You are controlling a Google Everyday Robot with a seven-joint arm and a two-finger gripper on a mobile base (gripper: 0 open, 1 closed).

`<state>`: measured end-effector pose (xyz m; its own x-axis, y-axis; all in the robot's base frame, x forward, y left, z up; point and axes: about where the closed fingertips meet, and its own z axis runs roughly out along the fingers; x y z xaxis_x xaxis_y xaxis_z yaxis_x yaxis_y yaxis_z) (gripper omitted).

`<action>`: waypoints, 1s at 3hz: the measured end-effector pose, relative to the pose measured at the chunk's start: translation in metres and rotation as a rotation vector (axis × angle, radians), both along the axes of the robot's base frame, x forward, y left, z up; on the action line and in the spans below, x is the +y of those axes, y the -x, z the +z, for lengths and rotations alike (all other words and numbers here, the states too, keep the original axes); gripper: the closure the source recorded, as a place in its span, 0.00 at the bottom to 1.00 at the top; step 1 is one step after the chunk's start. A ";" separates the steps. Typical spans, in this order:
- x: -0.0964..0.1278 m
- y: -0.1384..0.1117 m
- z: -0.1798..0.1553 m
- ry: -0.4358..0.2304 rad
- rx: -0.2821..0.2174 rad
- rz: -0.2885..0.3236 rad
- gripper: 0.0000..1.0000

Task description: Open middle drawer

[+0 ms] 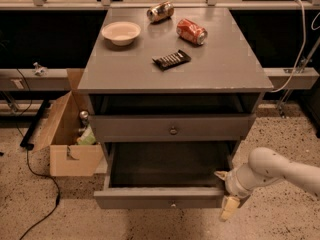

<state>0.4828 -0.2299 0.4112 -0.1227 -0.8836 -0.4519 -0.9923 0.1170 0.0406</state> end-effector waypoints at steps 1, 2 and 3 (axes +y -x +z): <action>-0.002 0.005 -0.007 0.003 0.016 -0.006 0.15; -0.015 0.018 0.000 0.007 -0.006 -0.047 0.46; -0.025 0.028 0.009 0.007 -0.032 -0.077 0.69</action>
Offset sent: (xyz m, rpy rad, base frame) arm -0.0257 -0.0284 0.0055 -0.0161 -0.0220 -0.0838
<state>0.4546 -0.2549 0.4201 -0.1760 -0.8751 -0.4508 -0.9811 0.1935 0.0075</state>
